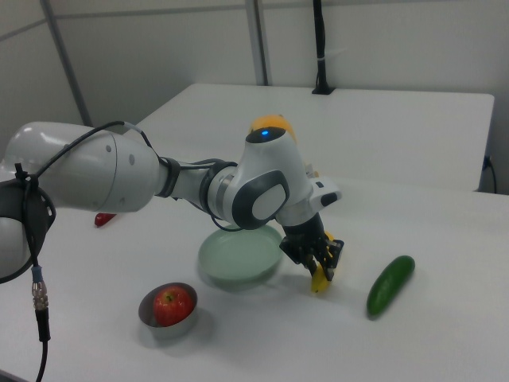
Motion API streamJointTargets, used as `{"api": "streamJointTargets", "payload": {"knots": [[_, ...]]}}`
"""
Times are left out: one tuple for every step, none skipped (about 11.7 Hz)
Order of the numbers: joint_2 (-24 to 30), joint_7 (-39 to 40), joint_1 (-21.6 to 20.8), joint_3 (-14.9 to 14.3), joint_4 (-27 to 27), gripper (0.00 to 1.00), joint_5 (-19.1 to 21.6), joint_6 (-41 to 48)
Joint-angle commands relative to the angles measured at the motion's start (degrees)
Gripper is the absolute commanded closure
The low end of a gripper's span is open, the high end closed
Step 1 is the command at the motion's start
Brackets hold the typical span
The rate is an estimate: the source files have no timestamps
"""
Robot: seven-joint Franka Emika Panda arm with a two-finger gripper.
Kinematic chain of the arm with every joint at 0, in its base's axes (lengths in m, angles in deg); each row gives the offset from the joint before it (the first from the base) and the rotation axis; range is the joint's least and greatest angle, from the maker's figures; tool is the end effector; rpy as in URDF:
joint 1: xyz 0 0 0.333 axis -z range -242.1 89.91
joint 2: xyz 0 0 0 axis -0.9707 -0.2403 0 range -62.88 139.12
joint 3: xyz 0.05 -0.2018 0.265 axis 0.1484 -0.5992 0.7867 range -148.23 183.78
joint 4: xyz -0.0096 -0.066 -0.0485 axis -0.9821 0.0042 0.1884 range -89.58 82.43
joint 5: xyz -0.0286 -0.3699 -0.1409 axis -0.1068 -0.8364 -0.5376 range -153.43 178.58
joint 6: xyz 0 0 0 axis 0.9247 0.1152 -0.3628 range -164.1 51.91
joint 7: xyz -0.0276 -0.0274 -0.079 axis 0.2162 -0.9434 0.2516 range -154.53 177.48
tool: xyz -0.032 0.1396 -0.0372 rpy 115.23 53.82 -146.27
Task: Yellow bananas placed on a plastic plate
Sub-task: 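Close the gripper on the yellow banana and lift it, then carry the banana over the pale green plate and lower it onto it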
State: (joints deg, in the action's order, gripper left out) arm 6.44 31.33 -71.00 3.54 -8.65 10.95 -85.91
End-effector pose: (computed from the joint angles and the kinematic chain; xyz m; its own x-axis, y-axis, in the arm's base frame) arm 0.6861 -0.2203 0.2903 0.9887 0.0882 0.1213 0.0620 -0.9768 0.2051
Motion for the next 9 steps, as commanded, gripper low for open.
{"api": "streamJointTargets", "payload": {"knots": [[0.9, 0.7, 0.2, 0.0, -0.9, 0.85, 0.0, -1.6], [1.3, 0.7, 0.3, 0.0, -0.8, 0.85, 0.0, -1.5], [1.6, 0.6, 0.3, 0.0, -0.7, 0.85, 0.1, -1.4], [2.7, 0.5, 0.3, 0.0, -0.7, 0.85, 0.1, -1.1], [4.3, 0.2, 0.3, 0.0, -0.7, 0.85, 0.4, -0.9], [6.4, 0.1, 0.2, 0.0, -0.7, 0.85, 0.5, -0.8], [8.2, 0.1, -0.1, 0.1, -0.7, 0.84, 0.7, -0.6], [10.0, 0.2, -0.4, 0.1, -0.7, 0.84, 1.4, 1.0], [12.3, 0.3, -0.6, 0.1, -0.7, 0.84, 2.7, 3.1]]}}
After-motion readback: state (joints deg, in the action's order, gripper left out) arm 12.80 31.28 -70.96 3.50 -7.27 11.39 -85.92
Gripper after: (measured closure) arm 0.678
